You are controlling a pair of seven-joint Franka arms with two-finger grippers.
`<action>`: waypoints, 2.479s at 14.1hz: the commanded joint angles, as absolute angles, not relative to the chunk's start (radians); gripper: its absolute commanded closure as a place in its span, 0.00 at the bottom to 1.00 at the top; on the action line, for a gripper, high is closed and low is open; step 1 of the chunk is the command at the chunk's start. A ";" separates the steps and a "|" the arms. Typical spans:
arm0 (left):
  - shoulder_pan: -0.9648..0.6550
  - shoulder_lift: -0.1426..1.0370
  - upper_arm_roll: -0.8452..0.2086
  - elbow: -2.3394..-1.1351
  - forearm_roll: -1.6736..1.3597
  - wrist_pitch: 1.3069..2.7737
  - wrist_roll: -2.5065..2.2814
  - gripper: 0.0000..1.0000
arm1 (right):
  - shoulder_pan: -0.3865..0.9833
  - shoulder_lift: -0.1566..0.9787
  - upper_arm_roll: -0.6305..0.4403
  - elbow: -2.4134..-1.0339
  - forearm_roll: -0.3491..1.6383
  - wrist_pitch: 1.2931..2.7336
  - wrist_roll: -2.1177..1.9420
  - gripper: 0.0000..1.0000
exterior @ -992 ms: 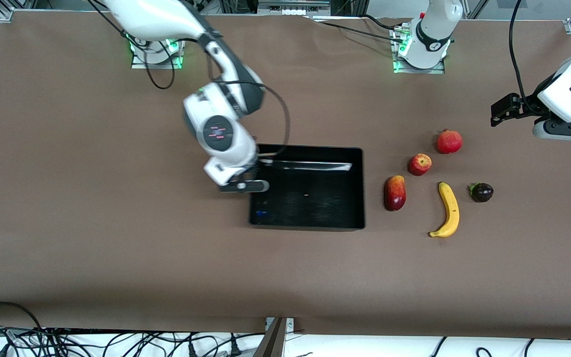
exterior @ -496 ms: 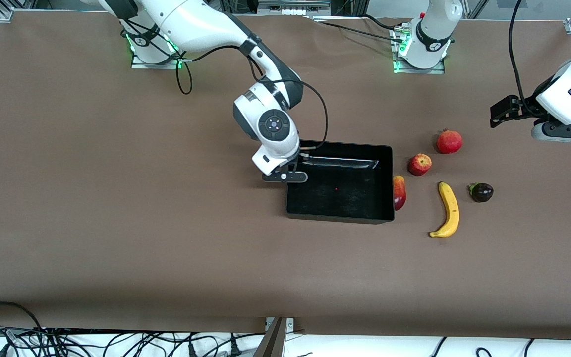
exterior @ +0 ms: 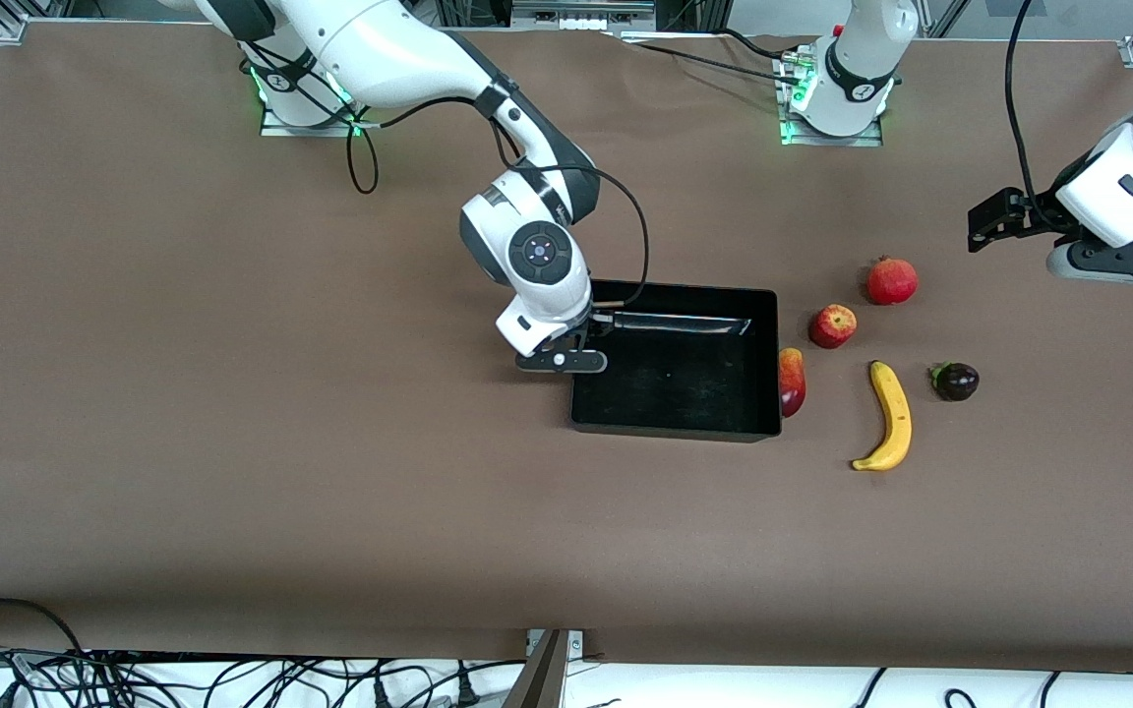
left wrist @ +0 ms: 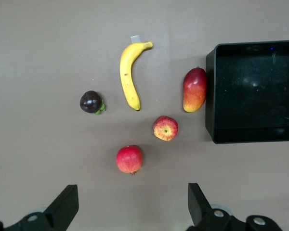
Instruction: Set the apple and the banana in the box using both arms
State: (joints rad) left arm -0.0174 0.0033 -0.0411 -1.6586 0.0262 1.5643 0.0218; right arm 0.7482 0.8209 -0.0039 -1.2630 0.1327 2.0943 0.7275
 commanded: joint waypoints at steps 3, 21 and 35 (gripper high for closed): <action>-0.021 0.003 -0.044 -1.657 0.048 1.548 0.011 0.00 | 0.690 0.600 -0.122 -1.264 0.139 1.910 0.582 0.00; -0.017 0.005 -0.044 -1.655 0.048 1.557 0.011 0.00 | 0.413 0.183 -0.344 -1.434 0.149 1.536 0.008 0.00; -0.008 0.124 -0.040 -1.591 0.066 1.531 0.025 0.00 | 0.008 0.008 0.087 -1.691 0.029 1.661 0.100 0.00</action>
State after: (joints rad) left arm -0.0106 0.1204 -0.0406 -1.6124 0.0417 1.5535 0.0186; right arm 0.0387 0.0324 0.0554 -1.6726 0.0502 1.6468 0.0890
